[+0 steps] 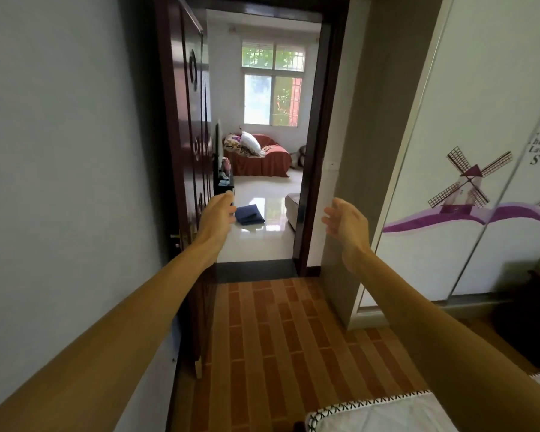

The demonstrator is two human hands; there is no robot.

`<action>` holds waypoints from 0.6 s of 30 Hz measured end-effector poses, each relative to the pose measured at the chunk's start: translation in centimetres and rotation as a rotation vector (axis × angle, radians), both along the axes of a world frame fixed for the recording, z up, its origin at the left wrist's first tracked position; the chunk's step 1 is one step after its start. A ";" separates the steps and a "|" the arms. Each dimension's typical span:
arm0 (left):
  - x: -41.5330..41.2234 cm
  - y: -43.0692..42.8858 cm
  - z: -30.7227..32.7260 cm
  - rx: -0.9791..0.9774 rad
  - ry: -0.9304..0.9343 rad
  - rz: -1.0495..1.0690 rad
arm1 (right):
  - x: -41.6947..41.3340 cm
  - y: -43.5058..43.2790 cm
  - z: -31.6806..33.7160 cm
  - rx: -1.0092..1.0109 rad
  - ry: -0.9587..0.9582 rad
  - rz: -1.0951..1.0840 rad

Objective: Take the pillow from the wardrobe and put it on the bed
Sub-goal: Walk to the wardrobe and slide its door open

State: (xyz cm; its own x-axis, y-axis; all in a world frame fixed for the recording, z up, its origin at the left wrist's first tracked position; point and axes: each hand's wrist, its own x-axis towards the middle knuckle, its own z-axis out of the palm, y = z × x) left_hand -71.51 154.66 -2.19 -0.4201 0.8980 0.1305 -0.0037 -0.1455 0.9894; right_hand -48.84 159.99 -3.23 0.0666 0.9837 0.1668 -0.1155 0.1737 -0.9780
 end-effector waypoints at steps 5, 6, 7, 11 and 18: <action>-3.2 10.3 0.3 -0.016 -0.004 -0.057 | -3.1 8.4 -0.4 0.021 -0.004 -0.044; -3.5 12.2 0.1 -0.017 -0.001 -0.080 | -3.5 10.1 -0.5 0.020 -0.008 -0.063; -3.9 15.0 -0.1 -0.012 0.001 -0.107 | -4.0 12.7 -0.7 0.020 -0.007 -0.094; -4.6 22.6 -0.6 -0.016 0.014 -0.145 | -4.7 19.8 -1.5 0.020 -0.018 -0.158; -3.2 38.5 -1.3 -0.037 -0.010 -0.162 | -4.2 34.3 -3.1 0.058 -0.004 -0.244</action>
State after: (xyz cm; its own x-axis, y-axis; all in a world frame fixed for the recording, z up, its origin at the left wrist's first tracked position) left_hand -74.75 193.16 -3.50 -0.2706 0.9582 0.0927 -0.0338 -0.1057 0.9938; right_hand -53.05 194.27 -6.32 0.2999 0.9275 0.2231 -0.0593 0.2515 -0.9660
